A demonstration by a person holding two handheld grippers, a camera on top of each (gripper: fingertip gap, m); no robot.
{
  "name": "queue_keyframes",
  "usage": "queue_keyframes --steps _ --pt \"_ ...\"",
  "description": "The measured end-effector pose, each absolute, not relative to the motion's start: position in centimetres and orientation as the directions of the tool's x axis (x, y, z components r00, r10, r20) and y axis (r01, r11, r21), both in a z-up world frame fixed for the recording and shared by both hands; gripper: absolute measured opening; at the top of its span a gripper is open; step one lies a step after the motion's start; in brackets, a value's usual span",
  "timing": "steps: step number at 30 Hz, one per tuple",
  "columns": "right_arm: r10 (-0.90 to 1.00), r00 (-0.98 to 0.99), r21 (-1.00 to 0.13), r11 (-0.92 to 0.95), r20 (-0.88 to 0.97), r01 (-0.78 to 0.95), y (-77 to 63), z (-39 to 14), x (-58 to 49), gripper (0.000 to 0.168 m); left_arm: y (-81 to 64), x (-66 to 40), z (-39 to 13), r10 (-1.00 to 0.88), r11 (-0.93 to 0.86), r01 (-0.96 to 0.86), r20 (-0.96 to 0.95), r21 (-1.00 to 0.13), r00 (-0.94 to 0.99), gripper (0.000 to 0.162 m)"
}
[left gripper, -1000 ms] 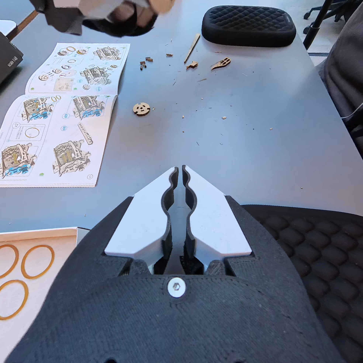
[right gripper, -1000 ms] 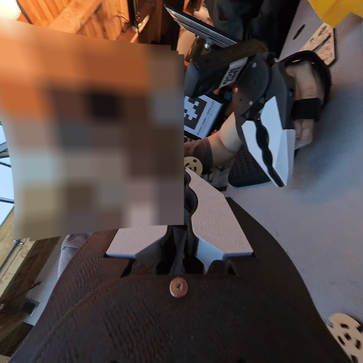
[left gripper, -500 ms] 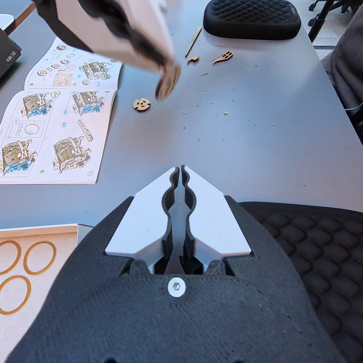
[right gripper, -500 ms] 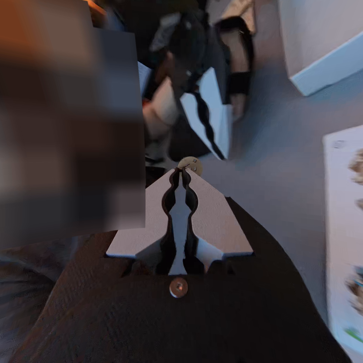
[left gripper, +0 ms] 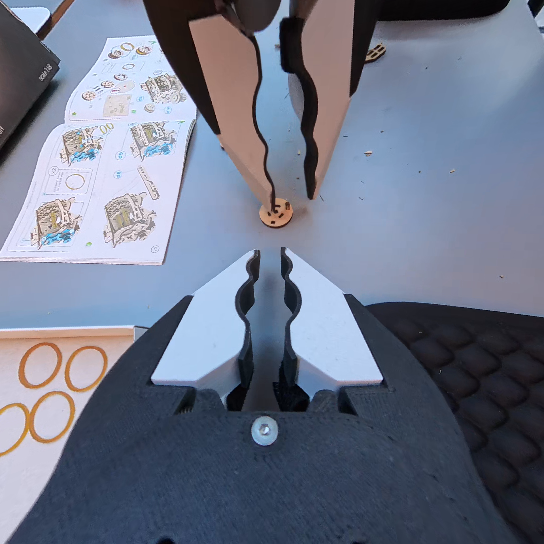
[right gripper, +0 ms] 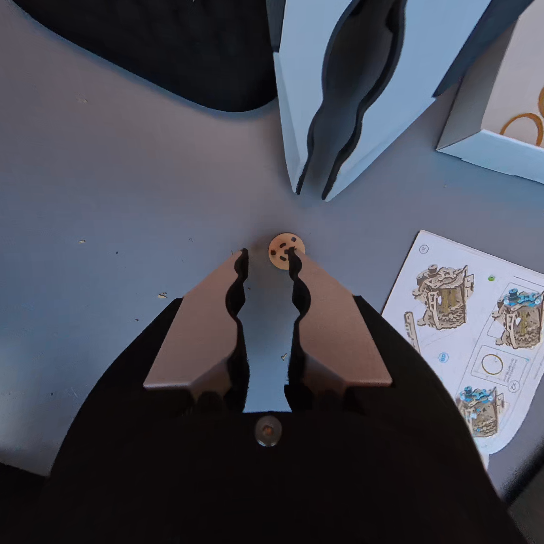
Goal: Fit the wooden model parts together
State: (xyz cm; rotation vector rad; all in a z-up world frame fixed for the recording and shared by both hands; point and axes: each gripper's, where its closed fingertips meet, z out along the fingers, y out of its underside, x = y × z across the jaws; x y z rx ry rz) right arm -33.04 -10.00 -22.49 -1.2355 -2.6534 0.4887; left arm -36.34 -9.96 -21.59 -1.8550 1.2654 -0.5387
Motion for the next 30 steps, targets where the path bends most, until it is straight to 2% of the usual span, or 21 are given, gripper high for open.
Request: queue_keyframes --steps 4,8,13,17,19,21,23,24,27,30 --pt "0.844 -0.537 -0.493 0.476 0.022 0.728 -8.7 -20.1 -31.3 0.026 -9.7 -35.1 -21.6 -0.908 -0.139 -0.580 -0.130 -0.803 0.398 0.019" --pt "0.903 -0.428 -0.561 0.341 -0.027 0.754 -8.3 -20.6 -29.7 0.020 -8.9 -34.3 -22.3 -0.900 -0.109 -0.630 -0.192 -0.769 0.391 0.032" --pt "0.903 -0.416 -0.583 0.282 -0.107 0.762 -11.0 -21.6 -31.0 0.020 -8.6 -33.2 -22.0 -0.919 -0.149 -0.598 -0.113 -0.788 0.378 0.040" --pt "0.928 -0.372 -0.555 0.305 -0.008 0.774 -9.1 -21.6 -30.8 0.014 -9.1 -33.1 -22.6 -0.925 -0.156 -0.623 -0.107 -0.766 0.363 0.038" --pt "0.950 -0.299 -0.573 0.293 0.087 0.766 -6.0 -19.5 -29.5 0.011 -9.2 -33.2 -22.5 -0.922 -0.141 -0.622 -0.127 -0.771 0.366 0.036" --pt "0.969 -0.186 -0.649 0.246 0.162 0.720 -2.2 -15.8 -27.2 0.011 -9.3 -33.3 -22.4 -0.919 -0.134 -0.620 -0.137 -0.773 0.370 0.035" --pt "0.983 -0.164 -0.759 0.166 0.079 0.629 -0.9 -12.4 -24.1 0.028 -9.4 -33.4 -22.3 -0.916 -0.133 -0.618 -0.142 -0.775 0.375 0.034" --pt "0.983 -0.185 -0.771 0.135 0.023 0.622 -0.8 -12.2 -22.3 0.029 -9.4 -33.4 -22.3 -0.915 -0.130 -0.618 -0.146 -0.776 0.376 0.034" --pt "0.999 0.040 -0.573 -0.021 0.022 0.819 3.1 -16.9 -16.8 0.022 -9.4 -33.4 -22.4 -0.914 -0.125 -0.628 -0.157 -0.768 0.374 0.032" --pt "0.997 0.082 -0.584 -0.064 0.004 0.809 2.8 -19.4 -15.4 0.012 -9.3 -33.4 -22.5 -0.910 -0.119 -0.634 -0.171 -0.764 0.377 0.031"
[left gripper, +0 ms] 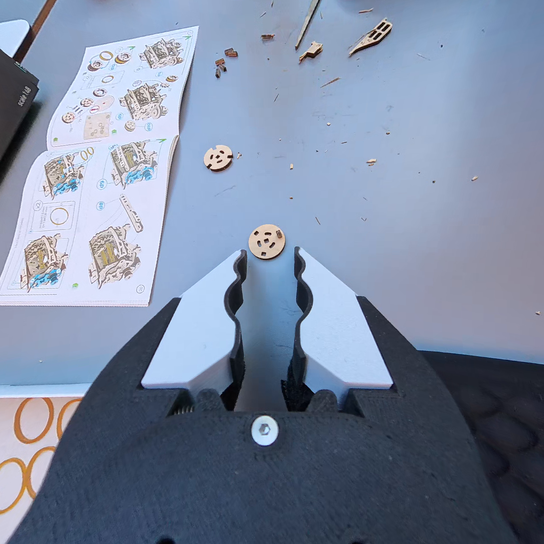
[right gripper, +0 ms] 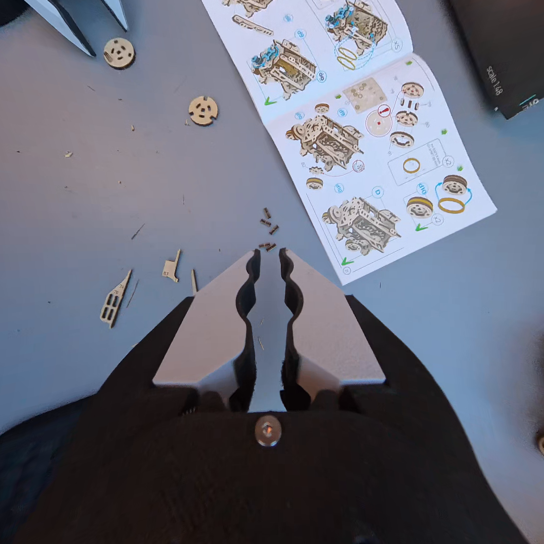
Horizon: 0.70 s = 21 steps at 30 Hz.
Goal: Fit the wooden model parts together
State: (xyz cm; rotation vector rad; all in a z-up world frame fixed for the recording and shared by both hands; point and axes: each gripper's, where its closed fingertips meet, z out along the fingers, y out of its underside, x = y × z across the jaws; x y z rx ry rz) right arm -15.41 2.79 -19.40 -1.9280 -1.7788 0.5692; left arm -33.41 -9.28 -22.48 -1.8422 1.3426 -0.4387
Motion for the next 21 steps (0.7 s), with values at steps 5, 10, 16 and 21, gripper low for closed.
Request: queue_keyframes --steps 5,10,16,21 --pt "0.989 0.143 -0.596 -0.092 0.039 0.797 3.4 -21.5 -15.2 0.014 -9.0 -33.5 -22.2 -0.902 -0.131 -0.616 -0.165 -0.777 0.400 0.029" --pt "0.974 0.224 -0.627 -0.161 0.022 0.762 3.5 -21.9 -15.8 0.013 -8.9 -33.6 -21.9 -0.899 -0.127 -0.601 -0.164 -0.789 0.406 0.028" --pt "0.969 0.242 -0.622 -0.218 -0.047 0.752 2.9 -22.6 -15.9 0.016 -9.1 -33.6 -21.9 -0.901 -0.128 -0.600 -0.159 -0.790 0.403 0.027" --pt "0.967 0.256 -0.624 -0.200 0.001 0.755 3.6 -22.6 -15.9 0.013 -9.2 -33.7 -22.0 -0.903 -0.124 -0.607 -0.164 -0.785 0.397 0.027"
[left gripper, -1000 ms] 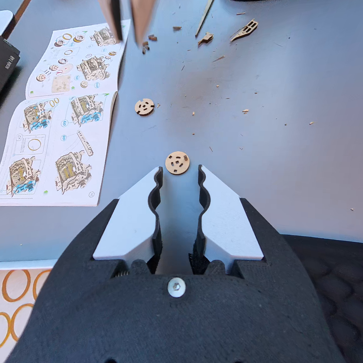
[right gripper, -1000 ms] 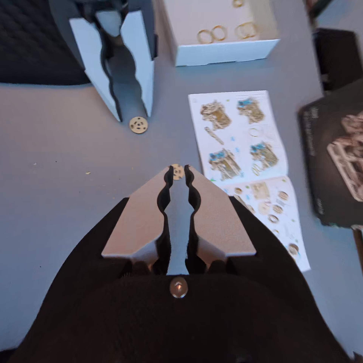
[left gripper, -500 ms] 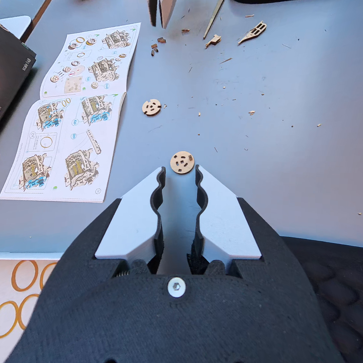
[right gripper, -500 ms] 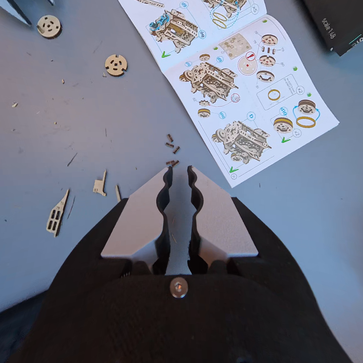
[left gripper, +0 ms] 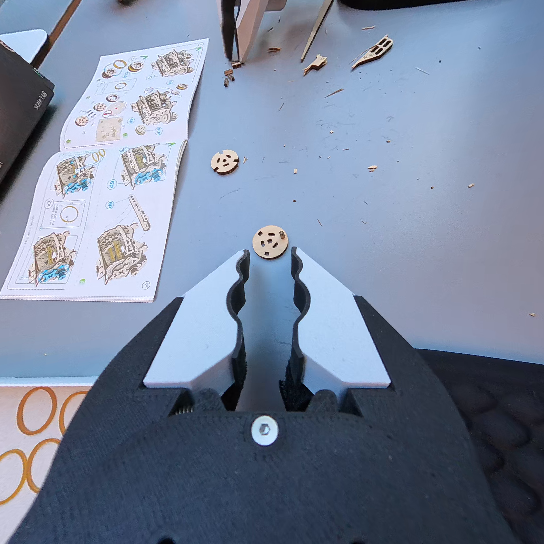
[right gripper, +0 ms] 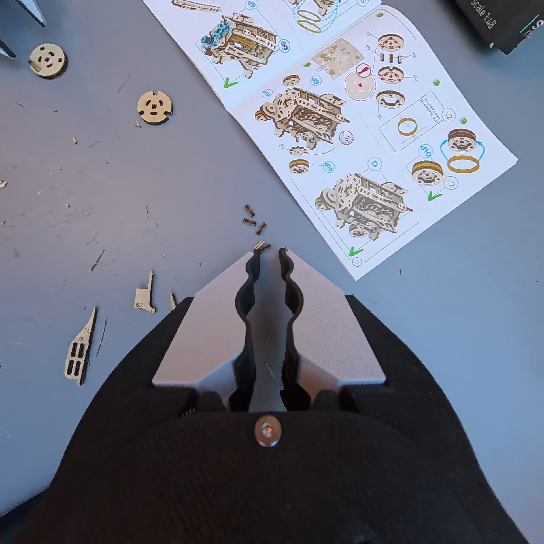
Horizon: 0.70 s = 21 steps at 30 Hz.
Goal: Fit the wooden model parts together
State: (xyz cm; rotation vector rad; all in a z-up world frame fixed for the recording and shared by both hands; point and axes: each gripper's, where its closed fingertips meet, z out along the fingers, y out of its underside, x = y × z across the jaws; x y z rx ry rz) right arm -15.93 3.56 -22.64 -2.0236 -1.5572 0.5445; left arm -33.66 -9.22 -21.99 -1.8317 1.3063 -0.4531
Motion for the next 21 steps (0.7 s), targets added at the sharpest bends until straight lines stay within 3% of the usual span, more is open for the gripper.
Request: queue_keyframes --steps 10,15,21 --pt "0.977 0.196 -0.596 -0.105 0.089 0.796 4.4 -22.6 -15.7 0.014 -9.3 -33.8 -22.1 -0.905 -0.124 -0.616 -0.166 -0.778 0.392 0.027" --pt "0.970 0.240 -0.573 -0.179 0.032 0.800 4.6 -22.7 -15.6 0.014 -9.4 -33.8 -22.2 -0.905 -0.123 -0.620 -0.169 -0.775 0.391 0.026" --pt "0.988 0.127 -0.596 -0.053 0.083 0.801 4.0 -22.6 -16.2 0.015 -9.4 -33.8 -22.2 -0.906 -0.124 -0.620 -0.167 -0.775 0.389 0.026"
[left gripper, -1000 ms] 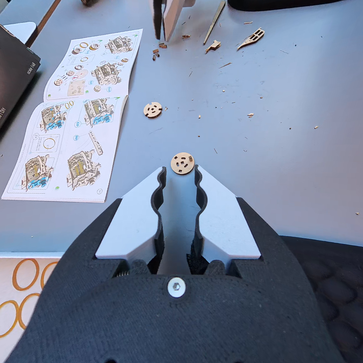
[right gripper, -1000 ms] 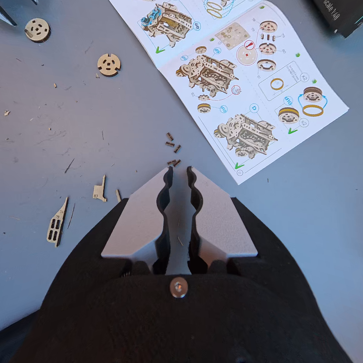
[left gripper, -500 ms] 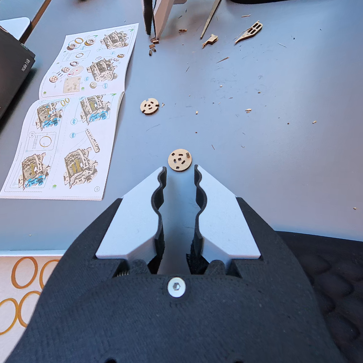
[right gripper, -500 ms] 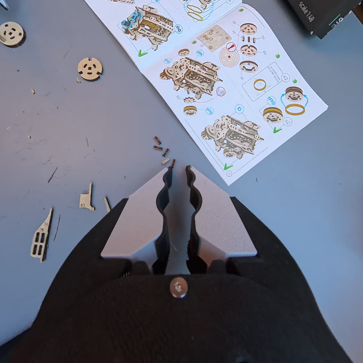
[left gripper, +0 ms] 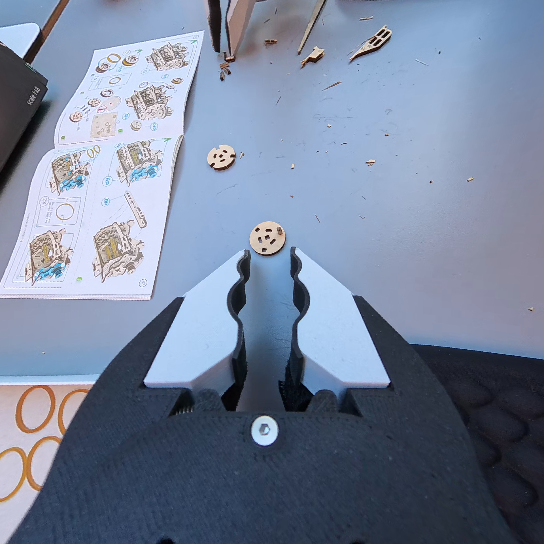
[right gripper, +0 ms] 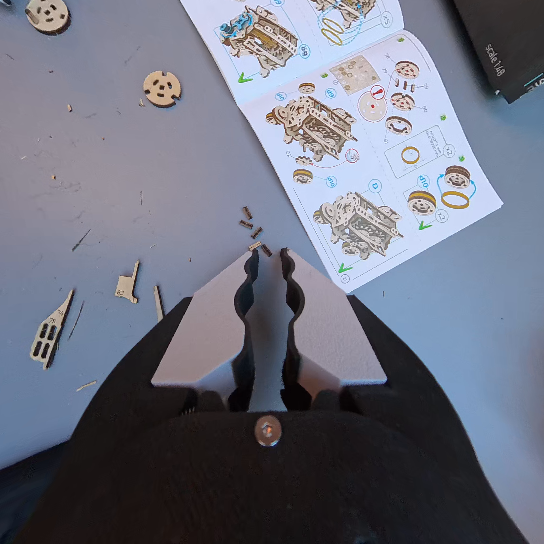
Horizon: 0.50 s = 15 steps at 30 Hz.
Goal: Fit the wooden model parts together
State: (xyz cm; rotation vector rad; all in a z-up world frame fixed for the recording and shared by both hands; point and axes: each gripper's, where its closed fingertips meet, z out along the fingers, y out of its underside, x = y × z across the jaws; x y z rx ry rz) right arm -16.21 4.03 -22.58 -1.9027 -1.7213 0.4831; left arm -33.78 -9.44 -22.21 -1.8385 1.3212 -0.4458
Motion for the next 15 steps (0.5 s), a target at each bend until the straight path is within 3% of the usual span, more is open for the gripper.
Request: queue_keyframes --steps 8,10,12,15 --pt "0.999 0.041 -0.559 -0.051 -0.031 0.828 4.2 -22.3 -16.0 0.001 -9.0 -33.5 -21.1 -0.891 -0.111 -0.582 -0.178 -0.806 0.417 0.019" --pt "0.999 -0.030 -0.632 0.002 -0.034 0.775 2.9 -19.4 -17.6 0.001 -8.5 -32.7 -18.1 -0.869 -0.097 -0.470 -0.155 -0.877 0.469 0.015" --pt "0.988 -0.148 -0.734 0.131 0.042 0.667 0.4 -15.3 -20.3 0.001 -7.6 -32.3 -14.9 -0.831 -0.104 -0.342 -0.108 -0.934 0.546 0.012" --pt "0.922 -0.263 -0.769 0.384 0.286 0.511 -2.7 -11.3 -24.1 0.002 -7.1 -31.8 -12.3 -0.792 -0.223 -0.135 0.099 -0.965 0.602 0.003"
